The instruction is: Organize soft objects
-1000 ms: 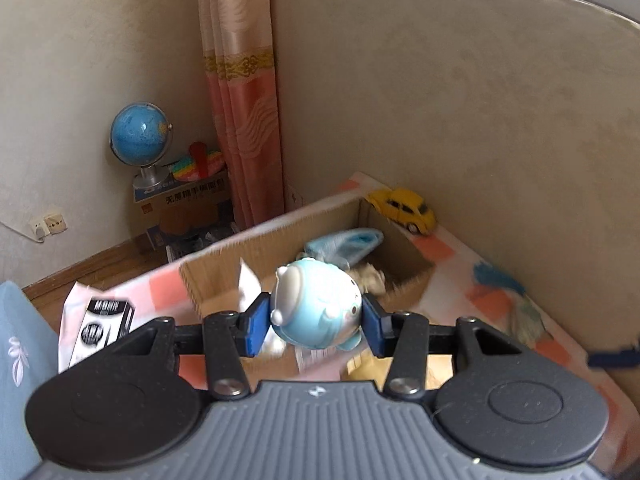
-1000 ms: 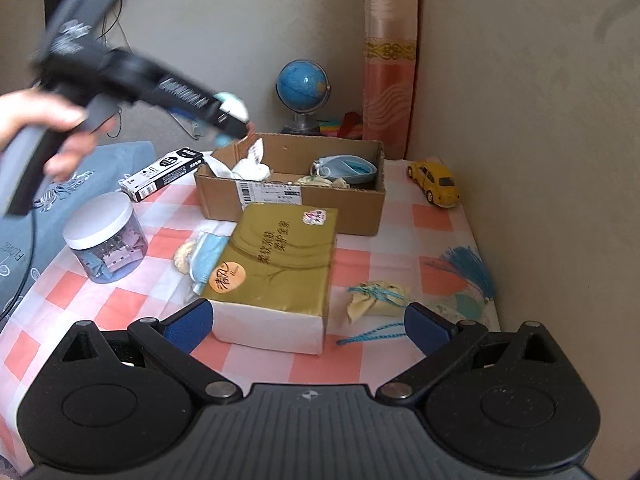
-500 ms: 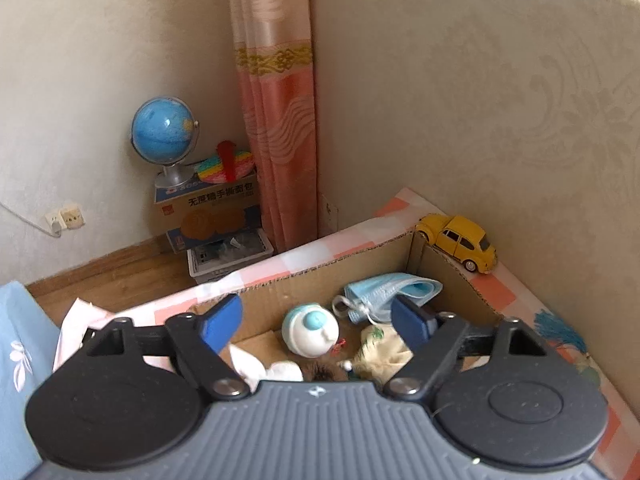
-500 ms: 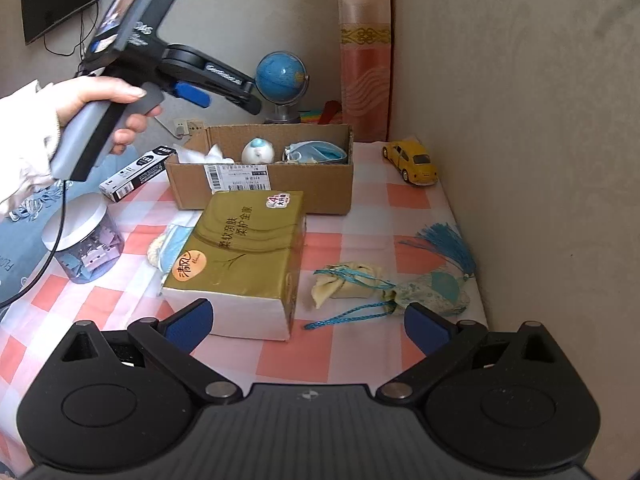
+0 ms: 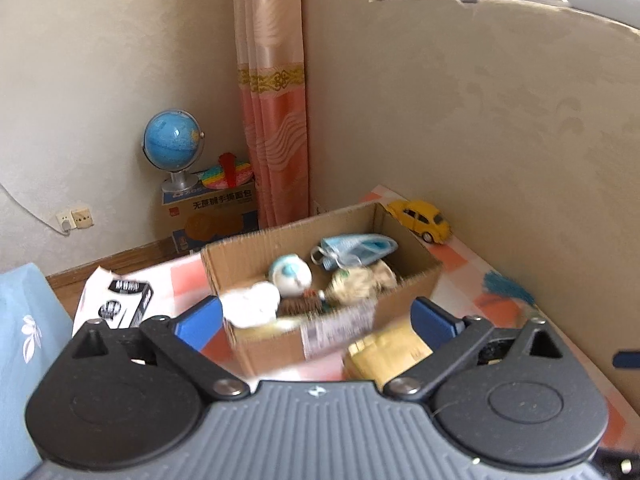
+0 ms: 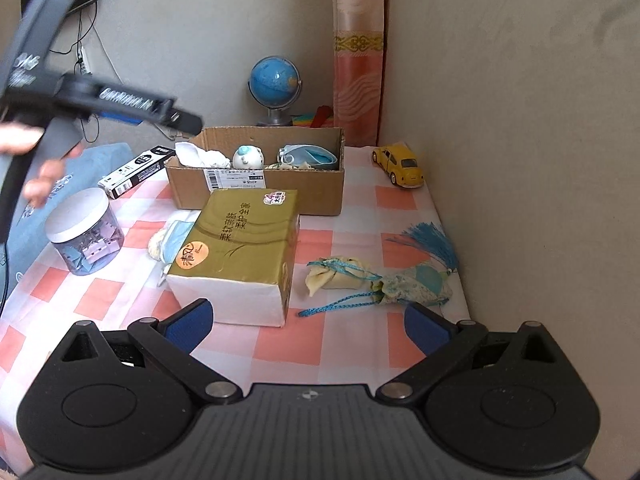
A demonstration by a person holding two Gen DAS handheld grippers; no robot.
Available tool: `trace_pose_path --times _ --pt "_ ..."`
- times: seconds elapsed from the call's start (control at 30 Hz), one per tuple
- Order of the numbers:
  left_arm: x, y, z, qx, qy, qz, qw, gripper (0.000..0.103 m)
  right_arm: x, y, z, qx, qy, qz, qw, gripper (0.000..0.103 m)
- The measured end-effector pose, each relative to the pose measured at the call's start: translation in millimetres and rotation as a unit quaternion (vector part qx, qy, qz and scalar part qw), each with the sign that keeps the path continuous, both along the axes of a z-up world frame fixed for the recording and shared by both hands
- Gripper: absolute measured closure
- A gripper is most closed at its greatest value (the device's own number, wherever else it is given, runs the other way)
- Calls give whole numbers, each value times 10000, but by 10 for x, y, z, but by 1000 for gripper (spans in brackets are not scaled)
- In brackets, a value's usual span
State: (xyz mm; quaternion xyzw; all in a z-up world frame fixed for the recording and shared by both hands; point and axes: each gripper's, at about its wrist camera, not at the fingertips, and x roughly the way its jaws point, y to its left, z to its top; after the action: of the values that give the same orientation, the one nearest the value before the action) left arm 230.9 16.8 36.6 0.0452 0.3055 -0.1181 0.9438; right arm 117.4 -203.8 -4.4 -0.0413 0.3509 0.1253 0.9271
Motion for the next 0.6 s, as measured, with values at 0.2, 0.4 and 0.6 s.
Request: trace_pose_path --times 0.2,0.4,0.6 --pt "-463 27 -224 -214 131 55 9997 3 -87 -21 -42 -110 6 -91 9999 0" --pt "-773 41 -451 -486 482 30 9976 3 -103 -123 -93 -150 -3 -308 9994 0" --pt "-962 5 -625 -401 590 43 9974 3 -52 -258 -148 -229 -162 -569 9980 0"
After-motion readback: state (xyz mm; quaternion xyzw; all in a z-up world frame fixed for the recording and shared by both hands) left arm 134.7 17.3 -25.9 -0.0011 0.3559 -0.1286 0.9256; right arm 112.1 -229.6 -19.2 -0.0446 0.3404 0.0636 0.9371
